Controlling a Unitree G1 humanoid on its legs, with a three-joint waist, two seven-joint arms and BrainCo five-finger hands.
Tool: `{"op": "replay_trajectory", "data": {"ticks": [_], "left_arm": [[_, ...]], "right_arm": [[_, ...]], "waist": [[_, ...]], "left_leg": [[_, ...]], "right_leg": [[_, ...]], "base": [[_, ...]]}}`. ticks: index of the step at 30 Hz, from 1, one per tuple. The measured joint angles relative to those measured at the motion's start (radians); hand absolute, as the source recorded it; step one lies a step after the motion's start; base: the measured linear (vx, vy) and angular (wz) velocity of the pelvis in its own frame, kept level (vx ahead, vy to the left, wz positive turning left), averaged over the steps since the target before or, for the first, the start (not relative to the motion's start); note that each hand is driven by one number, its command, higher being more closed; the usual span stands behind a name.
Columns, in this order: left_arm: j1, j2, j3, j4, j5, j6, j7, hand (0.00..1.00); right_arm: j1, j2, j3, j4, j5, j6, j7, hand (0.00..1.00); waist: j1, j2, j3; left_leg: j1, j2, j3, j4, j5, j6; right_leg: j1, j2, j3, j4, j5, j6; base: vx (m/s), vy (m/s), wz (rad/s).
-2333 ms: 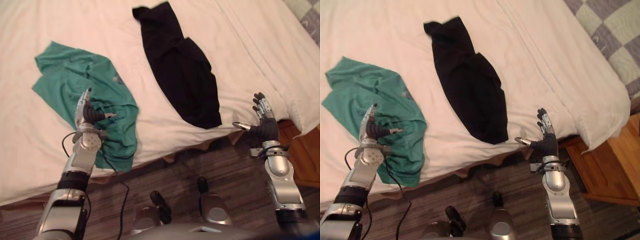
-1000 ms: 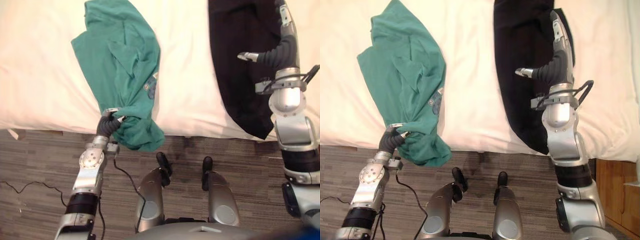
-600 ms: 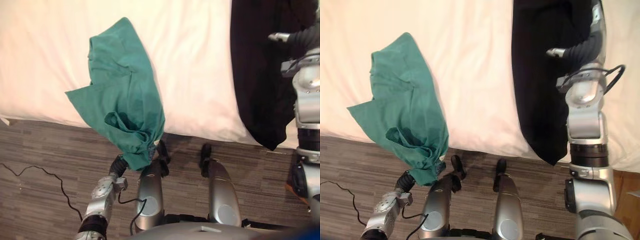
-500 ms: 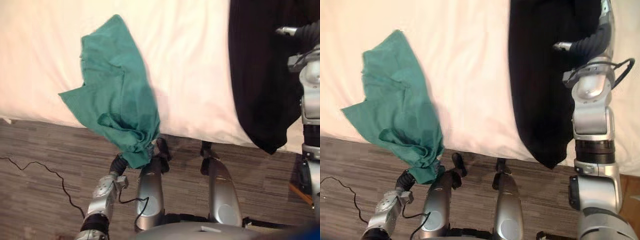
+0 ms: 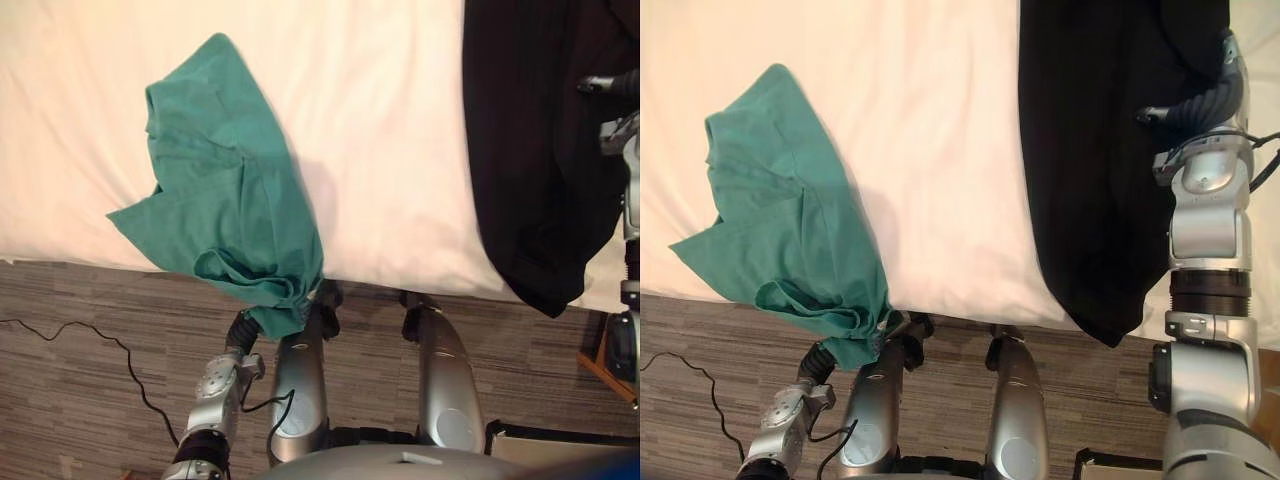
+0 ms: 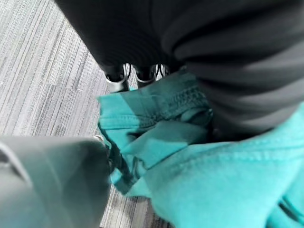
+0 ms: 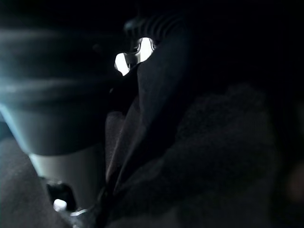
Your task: Tidy the bed and pick cloth on bed and put in laundry
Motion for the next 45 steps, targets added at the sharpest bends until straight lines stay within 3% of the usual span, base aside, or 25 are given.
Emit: {"op": "replay_trajectory", "data": {"ticks": [6,11,16,24,26,28,29,33,40,42,45], "left_arm": [[0.000,-0.001,0.002,0.013,0.024,-0.042,-0.002,1.00],[-0.003,-0.010,-0.006,0.015,0.051,-0.043,0.001,1.00],[-0.002,-0.038,-0.015,0.053,0.070,-0.042,0.011,1.00],[0.009,-0.115,-0.026,0.062,0.102,-0.035,0.053,1.00],[0.019,-0.124,-0.039,0.063,0.110,-0.035,0.083,1.00],[0.039,-0.125,-0.061,0.063,0.109,-0.034,0.107,1.00],[0.058,-0.126,-0.067,0.064,0.108,-0.032,0.121,1.00],[0.088,-0.124,-0.067,0.122,0.107,0.005,0.141,1.00],[0.136,-0.135,-0.031,0.199,0.172,0.025,0.142,1.00],[0.138,-0.142,0.001,0.232,0.198,0.026,0.155,1.00],[0.145,-0.161,0.052,0.252,0.232,0.043,0.178,1.00]], "right_arm": [[-0.040,0.037,0.003,0.067,-0.088,-0.061,0.000,1.00],[-0.045,0.061,0.028,0.103,-0.085,-0.098,-0.021,1.00],[0.015,0.145,0.037,0.169,-0.017,-0.149,-0.087,1.00],[0.288,0.314,0.026,0.139,0.229,-0.322,-0.181,1.00],[0.385,0.368,0.008,0.125,0.265,-0.389,-0.184,1.00],[0.477,0.418,-0.006,0.135,0.322,-0.424,-0.166,1.00],[0.541,0.457,-0.013,0.140,0.337,-0.465,-0.154,1.00],[0.687,0.541,-0.057,0.257,0.357,-0.523,-0.050,1.00],[0.866,0.653,-0.177,0.369,0.357,-0.528,0.113,1.00],[0.913,0.677,-0.200,0.389,0.357,-0.513,0.150,1.00],[0.987,0.713,-0.249,0.455,0.345,-0.451,0.200,1.00]], "waist": [[0.001,-0.012,-0.006],[0.003,-0.021,-0.012],[0.007,-0.044,-0.073],[-0.004,-0.065,-0.124],[-0.004,-0.068,-0.128],[-0.004,-0.072,-0.149],[-0.005,-0.073,-0.179],[-0.025,-0.083,-0.282],[-0.035,-0.091,-0.410],[-0.037,-0.084,-0.423],[-0.038,-0.077,-0.433]], "left_leg": [[0.000,-0.017,-0.003,-0.067,0.068,-0.009],[0.010,-0.016,-0.005,-0.111,0.100,-0.014],[0.038,-0.020,-0.006,-0.141,0.120,-0.017],[0.185,-0.026,0.003,-0.194,0.117,-0.022],[0.242,-0.031,0.003,-0.207,0.112,-0.034],[0.288,-0.031,0.002,-0.215,0.106,-0.043],[0.315,-0.033,0.002,-0.232,0.103,-0.047],[0.416,-0.042,0.006,-0.270,0.099,-0.053],[0.591,-0.029,0.085,-0.334,0.073,-0.085],[0.627,-0.022,0.116,-0.340,0.066,-0.093],[0.678,-0.008,0.176,-0.342,0.047,-0.106]], "right_leg": [[-0.014,-0.006,-0.030,-0.009,-0.007,-0.009],[-0.017,0.004,-0.054,-0.010,-0.018,-0.020],[-0.009,0.006,-0.058,0.006,-0.024,-0.029],[0.120,0.009,-0.051,-0.014,-0.042,-0.022],[0.181,0.015,-0.054,-0.026,-0.051,-0.017],[0.232,0.020,-0.053,-0.042,-0.060,-0.009],[0.256,0.025,-0.053,-0.052,-0.065,-0.007],[0.367,0.039,-0.053,-0.110,-0.069,-0.001],[0.529,0.075,-0.022,-0.203,-0.062,0.009],[0.546,0.087,-0.001,-0.212,-0.062,0.009],[0.565,0.109,0.046,-0.214,-0.062,0.007]], "base": [[-0.10,-0.051,0.08],[-0.11,-0.049,0.03],[-0.04,-0.031,0.01],[0.06,-0.003,-0.05],[0.09,0.013,0.01],[0.10,0.009,-0.01],[0.11,0.004,0.00],[0.13,0.001,-0.04],[0.10,0.009,-0.21],[0.03,-0.034,-0.43],[0.00,-0.048,-0.58]]}}
